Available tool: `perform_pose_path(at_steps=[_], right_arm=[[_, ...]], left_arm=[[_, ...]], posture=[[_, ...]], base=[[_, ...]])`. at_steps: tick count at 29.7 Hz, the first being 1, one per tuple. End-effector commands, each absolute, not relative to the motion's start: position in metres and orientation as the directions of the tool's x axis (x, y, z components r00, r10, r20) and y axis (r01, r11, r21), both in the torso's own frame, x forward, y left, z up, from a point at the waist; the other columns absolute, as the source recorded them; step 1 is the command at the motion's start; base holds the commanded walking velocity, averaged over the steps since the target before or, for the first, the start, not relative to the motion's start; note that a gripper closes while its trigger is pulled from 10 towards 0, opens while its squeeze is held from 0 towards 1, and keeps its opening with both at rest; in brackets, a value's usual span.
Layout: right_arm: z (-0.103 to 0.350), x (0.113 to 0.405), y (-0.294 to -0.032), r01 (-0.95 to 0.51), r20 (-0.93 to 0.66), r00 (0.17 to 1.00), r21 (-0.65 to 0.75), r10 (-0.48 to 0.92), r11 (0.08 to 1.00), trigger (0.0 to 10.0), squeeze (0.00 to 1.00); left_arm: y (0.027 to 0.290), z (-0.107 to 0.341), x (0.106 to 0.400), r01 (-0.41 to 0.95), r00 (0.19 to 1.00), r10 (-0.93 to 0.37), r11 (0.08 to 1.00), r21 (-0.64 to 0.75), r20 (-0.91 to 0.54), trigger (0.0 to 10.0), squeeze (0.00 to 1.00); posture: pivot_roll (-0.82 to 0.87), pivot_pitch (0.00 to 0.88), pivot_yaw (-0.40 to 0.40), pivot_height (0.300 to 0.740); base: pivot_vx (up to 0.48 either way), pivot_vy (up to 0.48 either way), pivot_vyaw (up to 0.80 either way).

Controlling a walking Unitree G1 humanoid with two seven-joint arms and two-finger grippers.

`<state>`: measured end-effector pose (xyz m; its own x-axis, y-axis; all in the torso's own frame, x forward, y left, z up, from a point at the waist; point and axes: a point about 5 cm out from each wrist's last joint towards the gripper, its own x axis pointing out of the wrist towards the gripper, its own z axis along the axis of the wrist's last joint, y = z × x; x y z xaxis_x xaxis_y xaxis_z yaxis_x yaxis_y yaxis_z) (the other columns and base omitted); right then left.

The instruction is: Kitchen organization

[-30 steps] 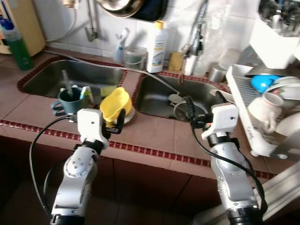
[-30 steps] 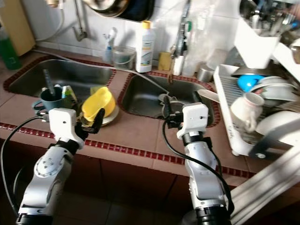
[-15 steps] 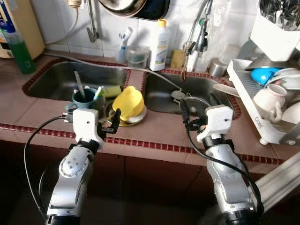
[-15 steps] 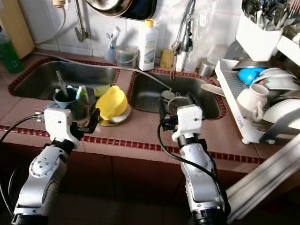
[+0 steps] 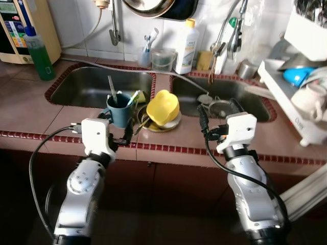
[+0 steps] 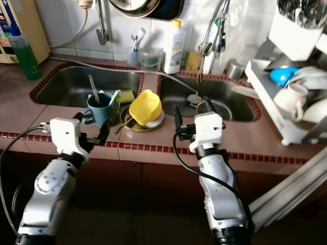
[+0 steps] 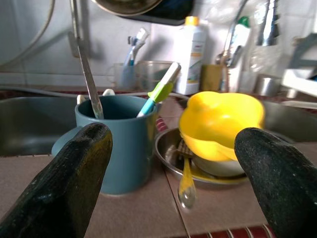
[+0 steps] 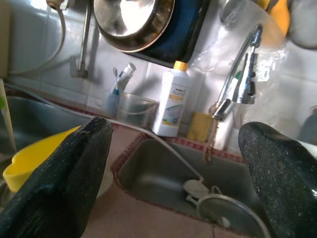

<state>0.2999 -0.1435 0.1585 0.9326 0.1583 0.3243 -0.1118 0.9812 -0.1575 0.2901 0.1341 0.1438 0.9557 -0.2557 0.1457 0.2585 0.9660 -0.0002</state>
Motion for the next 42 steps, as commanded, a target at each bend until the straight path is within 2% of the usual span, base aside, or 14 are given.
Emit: perform_pose_path(at_steps=[1,10,21,42], right_arm=[[0.164,0.301,-0.141,-0.116,0.341,0.926,-0.151,0.162,0.982,10.0,0.00],[0.163,0.303,-0.142,-0.121,0.332,0.928,-0.156,0.168,0.980,10.0,0.00],[0.159,0.304,-0.138,-0.213,0.286,0.925,-0.159,0.251,0.964,10.0,0.00],[0.157,0.303,-0.136,-0.236,0.272,0.922,-0.174,0.278,0.956,10.0,0.00]], left_arm=[[0.139,0.147,0.288,0.253,0.955,-0.252,0.967,0.016,0.158,10.0,0.00],[0.131,0.151,0.288,0.285,0.942,-0.291,0.957,0.060,0.165,10.0,0.00],[0.128,0.156,0.293,0.286,0.941,-0.301,0.951,0.115,0.151,10.0,0.00],[0.119,0.160,0.292,0.328,0.918,-0.363,0.921,0.208,0.160,10.0,0.00]], posture=[[-0.13,0.000,-0.061,0.740],[-0.12,0.000,-0.063,0.740],[-0.12,0.000,-0.058,0.740],[-0.13,0.000,-0.046,0.740]], base=[[0.000,0.000,0.00],[0.000,0.000,0.00],[0.000,0.000,0.00],[0.000,-0.030,0.00]])
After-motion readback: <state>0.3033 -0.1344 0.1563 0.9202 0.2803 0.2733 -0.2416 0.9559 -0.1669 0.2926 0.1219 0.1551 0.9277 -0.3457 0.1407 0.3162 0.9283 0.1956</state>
